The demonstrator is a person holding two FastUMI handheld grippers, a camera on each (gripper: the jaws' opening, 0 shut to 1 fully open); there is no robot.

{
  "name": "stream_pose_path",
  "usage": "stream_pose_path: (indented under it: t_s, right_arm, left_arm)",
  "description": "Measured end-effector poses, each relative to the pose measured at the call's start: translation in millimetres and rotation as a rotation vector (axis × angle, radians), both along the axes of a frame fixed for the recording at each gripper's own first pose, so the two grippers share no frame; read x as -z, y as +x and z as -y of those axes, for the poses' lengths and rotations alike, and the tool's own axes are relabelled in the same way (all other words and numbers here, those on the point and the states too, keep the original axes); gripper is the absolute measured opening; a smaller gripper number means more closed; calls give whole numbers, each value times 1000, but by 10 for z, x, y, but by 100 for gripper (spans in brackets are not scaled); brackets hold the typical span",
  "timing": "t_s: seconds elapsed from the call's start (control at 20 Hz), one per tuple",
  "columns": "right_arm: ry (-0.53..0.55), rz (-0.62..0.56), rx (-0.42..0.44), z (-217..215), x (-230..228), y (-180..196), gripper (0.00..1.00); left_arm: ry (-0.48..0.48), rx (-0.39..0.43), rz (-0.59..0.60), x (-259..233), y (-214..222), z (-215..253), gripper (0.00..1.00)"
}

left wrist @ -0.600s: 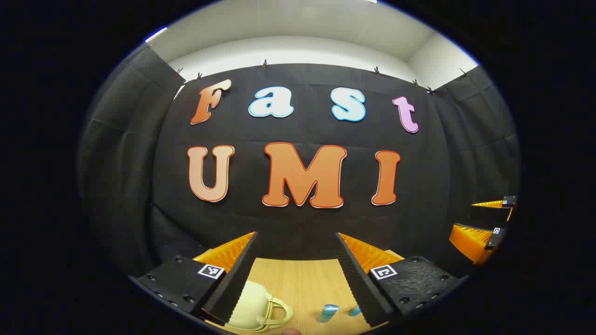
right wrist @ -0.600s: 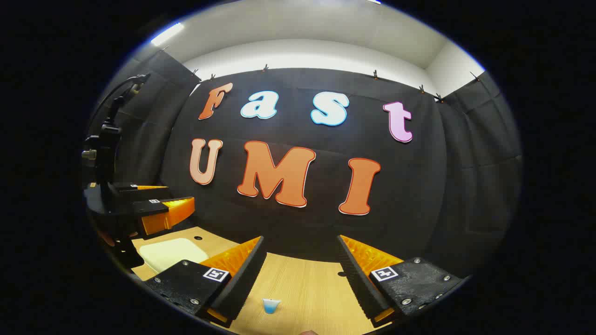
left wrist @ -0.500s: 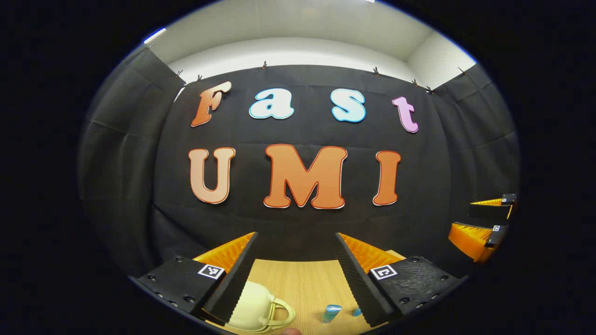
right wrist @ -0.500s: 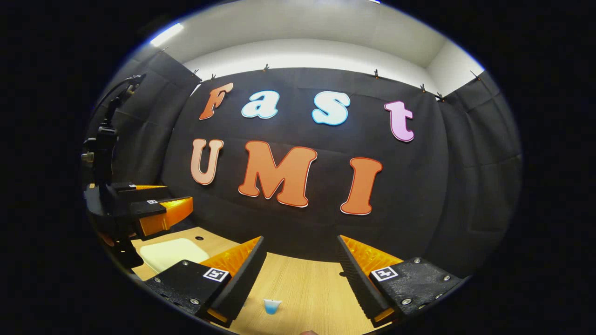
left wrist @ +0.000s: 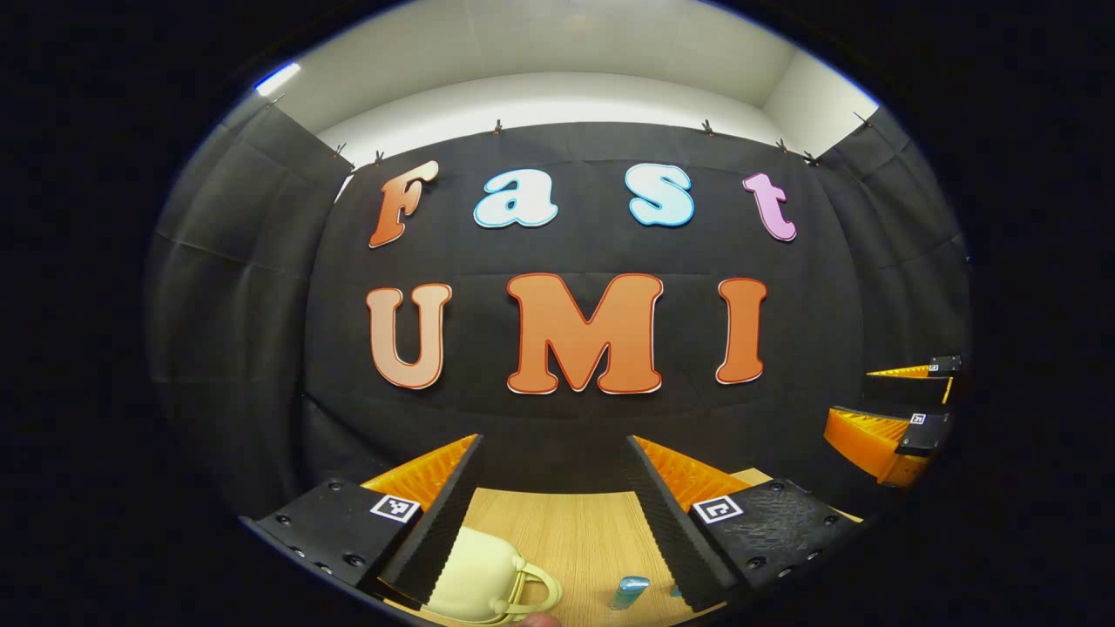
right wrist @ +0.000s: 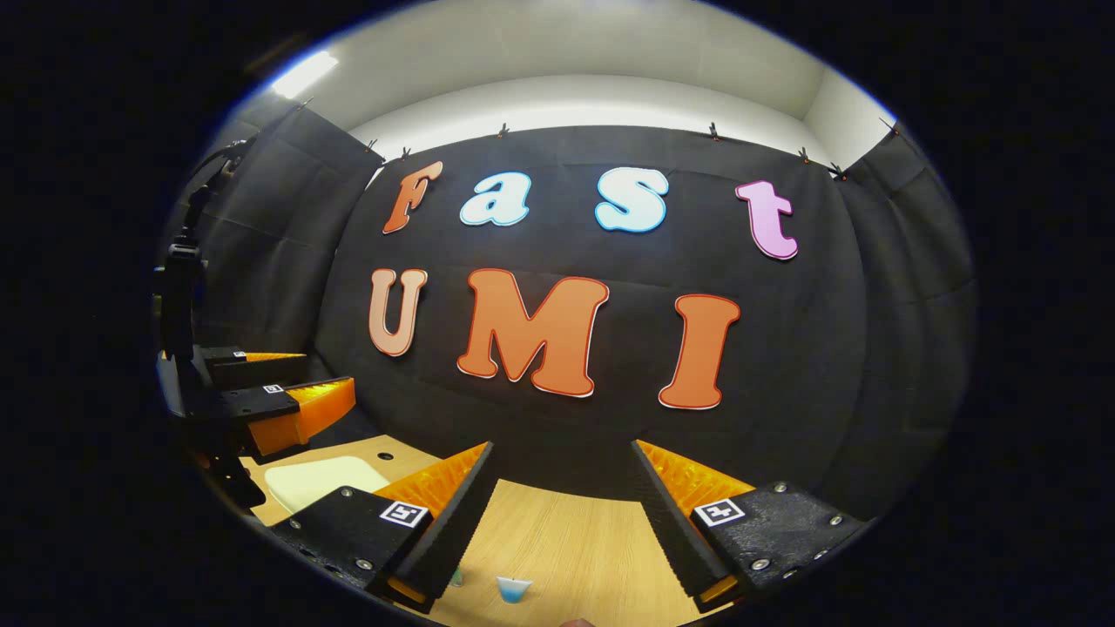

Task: First open the suitcase, pack the skin care products into it, and then close the suitcase.

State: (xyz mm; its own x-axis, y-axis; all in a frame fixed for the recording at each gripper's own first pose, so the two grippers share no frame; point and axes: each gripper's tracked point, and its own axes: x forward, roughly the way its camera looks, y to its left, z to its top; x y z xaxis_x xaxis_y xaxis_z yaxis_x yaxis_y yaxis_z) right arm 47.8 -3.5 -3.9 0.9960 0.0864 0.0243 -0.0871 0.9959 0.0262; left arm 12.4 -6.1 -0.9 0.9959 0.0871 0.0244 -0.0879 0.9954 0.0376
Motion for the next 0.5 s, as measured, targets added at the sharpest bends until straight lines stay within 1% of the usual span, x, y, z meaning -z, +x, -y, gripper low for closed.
stream_pose_path:
  t_s: [0.15,0.2,0.25,0.3,0.4,0.45,0.5]
  right_arm:
    - [21,-10,-30,30,58,84,95]
    - [18,-7,-42,52,68,112,92]
    - [8,-5,-46,73,69,143,95]
    - [2,-5,-55,95,96,171,95]
    - [1,-2,-81,110,127,200,95]
    - [8,2,-97,91,147,215,95]
    - [14,2,-112,86,169,240,95]
  left_arm:
    - [-13,-18,10,-3,68,20,98]
    - [-12,-30,13,5,73,14,98]
    - [-10,-40,15,-6,95,10,96]
    - [-8,-47,13,1,114,38,98]
    - [-2,-58,5,48,132,49,96]
    - [11,-73,0,57,149,31,98]
    - [25,-94,-2,85,150,2,96]
